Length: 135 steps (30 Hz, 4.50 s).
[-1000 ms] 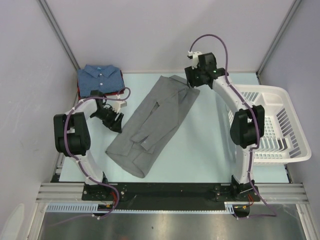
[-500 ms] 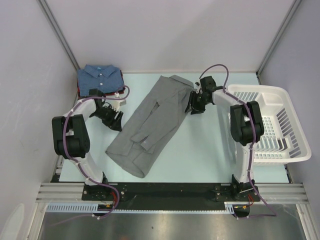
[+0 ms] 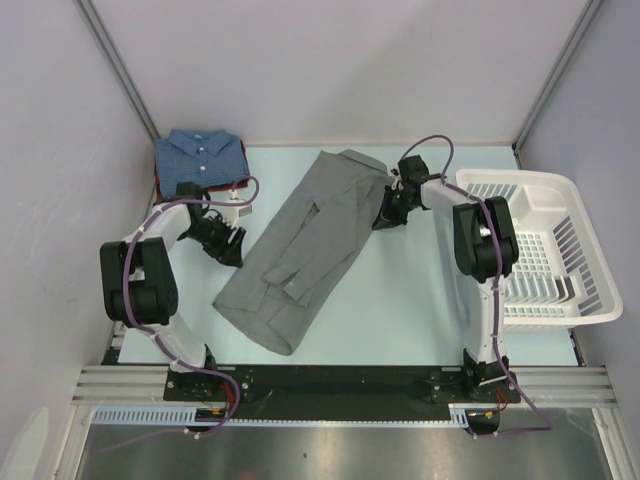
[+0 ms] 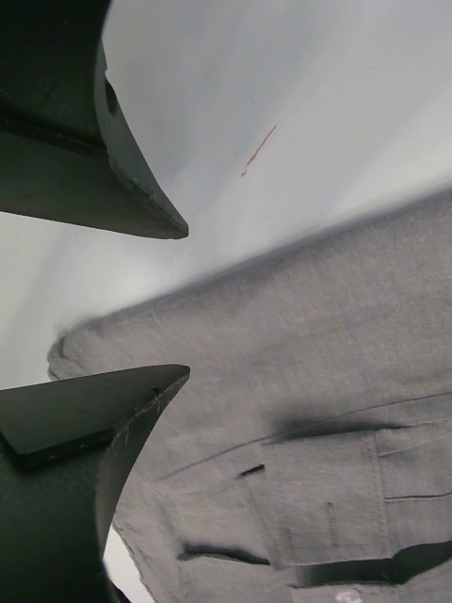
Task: Fold and stack the long sleeve shirts
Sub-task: Fold the shirt
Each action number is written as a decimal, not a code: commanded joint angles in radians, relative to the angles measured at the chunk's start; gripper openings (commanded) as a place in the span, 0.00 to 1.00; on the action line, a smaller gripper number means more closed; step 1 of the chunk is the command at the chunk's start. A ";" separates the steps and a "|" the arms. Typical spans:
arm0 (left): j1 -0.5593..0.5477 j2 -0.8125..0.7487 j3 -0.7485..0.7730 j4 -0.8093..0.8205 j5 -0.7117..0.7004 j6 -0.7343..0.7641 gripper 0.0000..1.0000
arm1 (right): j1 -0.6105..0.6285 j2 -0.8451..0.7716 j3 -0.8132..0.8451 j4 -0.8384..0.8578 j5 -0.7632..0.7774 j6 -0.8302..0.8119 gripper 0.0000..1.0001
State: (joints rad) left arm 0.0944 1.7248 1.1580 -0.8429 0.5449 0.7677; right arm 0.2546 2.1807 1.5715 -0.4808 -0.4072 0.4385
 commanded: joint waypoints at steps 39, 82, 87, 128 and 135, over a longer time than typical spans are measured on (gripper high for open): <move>-0.536 -0.083 -0.192 0.073 0.170 -0.182 0.36 | -0.074 -0.390 -0.069 -0.164 -0.126 -0.687 0.57; -0.781 -0.689 -0.701 0.222 -0.023 0.700 0.00 | 0.724 -0.964 -1.013 0.202 0.010 -1.488 0.00; -0.913 -0.811 -0.676 0.157 0.020 0.553 0.00 | 0.739 -1.182 -1.041 0.045 -0.001 -1.446 0.00; -0.378 0.427 0.648 0.133 -0.002 0.225 0.02 | 0.133 -0.170 -0.094 0.340 -0.064 -1.419 0.00; -0.338 0.404 0.643 0.165 -0.057 0.046 0.44 | 0.129 -0.188 -0.027 0.384 0.122 -1.221 0.63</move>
State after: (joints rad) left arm -0.2855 2.1597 1.7603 -0.7223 0.5060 0.9733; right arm 0.3927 2.0148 1.4456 -0.1734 -0.4068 -0.9287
